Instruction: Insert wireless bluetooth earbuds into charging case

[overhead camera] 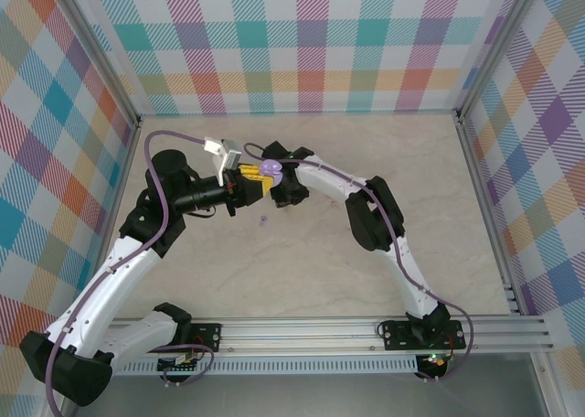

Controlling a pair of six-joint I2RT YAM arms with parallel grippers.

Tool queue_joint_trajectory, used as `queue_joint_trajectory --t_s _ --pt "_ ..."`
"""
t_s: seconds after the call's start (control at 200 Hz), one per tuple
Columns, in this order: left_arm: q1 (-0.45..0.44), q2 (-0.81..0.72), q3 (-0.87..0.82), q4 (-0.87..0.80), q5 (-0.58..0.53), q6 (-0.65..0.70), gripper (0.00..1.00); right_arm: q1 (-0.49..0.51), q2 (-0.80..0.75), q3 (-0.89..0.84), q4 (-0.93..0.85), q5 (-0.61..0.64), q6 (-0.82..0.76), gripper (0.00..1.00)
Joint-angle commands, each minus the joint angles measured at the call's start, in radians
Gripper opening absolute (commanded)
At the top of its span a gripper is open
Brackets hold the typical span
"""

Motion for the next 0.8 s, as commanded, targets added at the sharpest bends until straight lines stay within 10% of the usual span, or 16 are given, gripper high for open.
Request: queue_joint_trajectory --t_s 0.0,0.795 --pt "0.021 -0.016 -0.005 0.008 0.015 0.017 0.14 -0.037 -0.035 -0.071 -0.04 -0.019 0.029 0.21" --pt "0.021 -0.002 -0.001 -0.007 -0.018 0.013 0.14 -0.182 -0.323 -0.437 0.222 -0.227 0.083 0.21"
